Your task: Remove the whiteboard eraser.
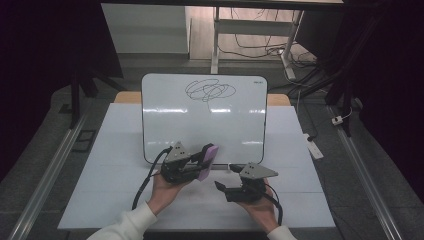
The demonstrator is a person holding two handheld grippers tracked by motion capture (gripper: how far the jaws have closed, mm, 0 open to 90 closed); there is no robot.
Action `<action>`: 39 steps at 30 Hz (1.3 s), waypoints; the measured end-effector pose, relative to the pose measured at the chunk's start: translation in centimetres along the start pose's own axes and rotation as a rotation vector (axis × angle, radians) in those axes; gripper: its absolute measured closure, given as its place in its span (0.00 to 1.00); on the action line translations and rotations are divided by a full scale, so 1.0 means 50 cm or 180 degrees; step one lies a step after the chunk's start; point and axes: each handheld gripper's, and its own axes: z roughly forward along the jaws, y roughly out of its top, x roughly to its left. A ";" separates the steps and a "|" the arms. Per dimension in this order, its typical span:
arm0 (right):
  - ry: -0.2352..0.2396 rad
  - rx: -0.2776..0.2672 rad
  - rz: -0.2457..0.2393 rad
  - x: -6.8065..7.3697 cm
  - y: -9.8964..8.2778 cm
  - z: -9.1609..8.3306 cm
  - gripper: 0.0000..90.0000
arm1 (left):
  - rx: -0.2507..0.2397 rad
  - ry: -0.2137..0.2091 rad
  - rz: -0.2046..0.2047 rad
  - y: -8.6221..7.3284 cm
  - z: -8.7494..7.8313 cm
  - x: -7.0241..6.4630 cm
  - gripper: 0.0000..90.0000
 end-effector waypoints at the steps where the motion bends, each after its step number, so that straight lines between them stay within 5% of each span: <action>1: 0.0020 -0.0014 -0.0002 0.002 0.004 0.006 0.24 | -0.0005 -0.0001 0.0003 0.000 0.001 -0.001 0.68; 11: 0.0076 -0.0079 0.0234 0.016 0.023 0.044 0.25 | -0.0021 -0.0004 0.0000 -0.005 0.008 -0.009 0.68; 28: 0.0144 -0.0270 0.0677 0.009 0.028 0.052 0.38 | -0.0170 0.0015 -0.0106 -0.010 0.009 -0.018 0.68; 39: 0.0119 -0.0222 0.0706 0.006 0.025 0.049 0.44 | -0.0191 -0.0030 -0.0134 -0.016 0.009 -0.019 0.67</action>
